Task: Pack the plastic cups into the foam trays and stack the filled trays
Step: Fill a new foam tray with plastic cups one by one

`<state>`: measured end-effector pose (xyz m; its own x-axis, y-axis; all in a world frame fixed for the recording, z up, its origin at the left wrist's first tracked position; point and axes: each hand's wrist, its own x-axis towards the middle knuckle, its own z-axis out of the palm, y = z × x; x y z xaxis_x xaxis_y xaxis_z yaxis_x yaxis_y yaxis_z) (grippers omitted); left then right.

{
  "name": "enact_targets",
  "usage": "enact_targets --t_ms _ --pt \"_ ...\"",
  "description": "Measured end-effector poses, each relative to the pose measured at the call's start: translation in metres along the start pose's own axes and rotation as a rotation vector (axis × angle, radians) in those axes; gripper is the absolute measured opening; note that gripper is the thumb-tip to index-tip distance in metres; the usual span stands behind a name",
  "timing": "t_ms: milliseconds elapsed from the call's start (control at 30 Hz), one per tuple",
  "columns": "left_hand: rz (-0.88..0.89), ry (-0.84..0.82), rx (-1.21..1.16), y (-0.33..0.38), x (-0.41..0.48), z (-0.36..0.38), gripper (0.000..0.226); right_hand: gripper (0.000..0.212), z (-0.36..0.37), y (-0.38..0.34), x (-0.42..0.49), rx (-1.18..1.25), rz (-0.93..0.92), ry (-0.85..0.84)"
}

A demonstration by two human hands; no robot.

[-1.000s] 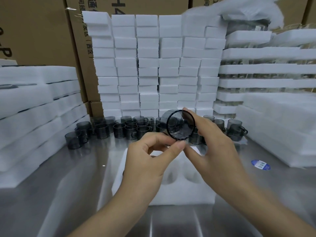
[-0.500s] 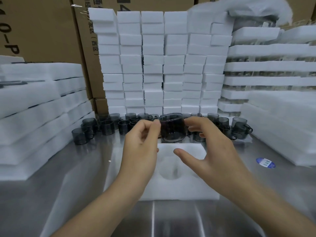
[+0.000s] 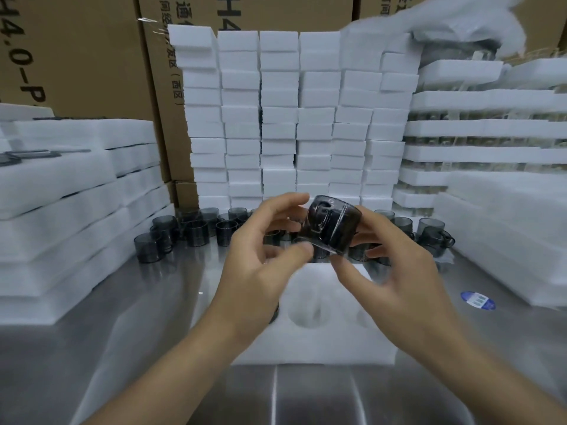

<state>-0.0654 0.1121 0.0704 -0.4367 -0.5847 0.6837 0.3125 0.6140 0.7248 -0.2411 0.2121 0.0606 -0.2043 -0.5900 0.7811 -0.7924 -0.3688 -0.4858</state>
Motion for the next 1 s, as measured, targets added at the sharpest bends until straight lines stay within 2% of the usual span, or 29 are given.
enact_targets --t_ms 100,233,333,400,467,567,733,867,933,1000 --pt "0.064 -0.056 0.195 -0.006 -0.002 0.004 0.064 0.049 0.001 -0.002 0.0 0.12 0.077 -0.055" --pt "0.041 -0.105 0.254 -0.014 0.0 -0.002 0.06 0.045 0.003 0.005 0.003 0.131 0.173 -0.186" --pt "0.062 -0.094 0.389 -0.02 0.001 -0.005 0.062 0.057 0.004 0.011 0.002 0.076 0.193 -0.189" --pt "0.108 -0.074 0.474 -0.023 0.0 -0.006 0.065 0.072 0.005 0.014 0.001 0.06 0.174 -0.163" --pt "0.178 -0.044 0.569 -0.023 0.0 -0.007 0.069 0.081 0.005 0.017 0.0 -0.014 0.078 -0.15" --pt "0.298 -0.034 0.678 -0.019 0.001 -0.007 0.074 0.081 0.003 0.019 0.001 -0.202 -0.05 -0.154" --pt "0.45 -0.13 0.707 -0.012 -0.004 0.003 0.075 0.067 0.005 0.019 0.0 -0.309 -0.124 -0.174" --pt "0.514 -0.124 0.704 -0.01 -0.003 0.003 0.073 0.061 0.001 0.015 0.002 -0.24 -0.089 -0.131" --pt "0.489 -0.116 0.658 -0.008 -0.001 -0.001 0.075 0.058 -0.002 0.012 0.004 -0.171 -0.06 -0.089" --pt "0.379 -0.102 0.596 -0.007 0.0 -0.005 0.077 0.054 -0.005 0.01 0.006 -0.093 -0.043 -0.045"
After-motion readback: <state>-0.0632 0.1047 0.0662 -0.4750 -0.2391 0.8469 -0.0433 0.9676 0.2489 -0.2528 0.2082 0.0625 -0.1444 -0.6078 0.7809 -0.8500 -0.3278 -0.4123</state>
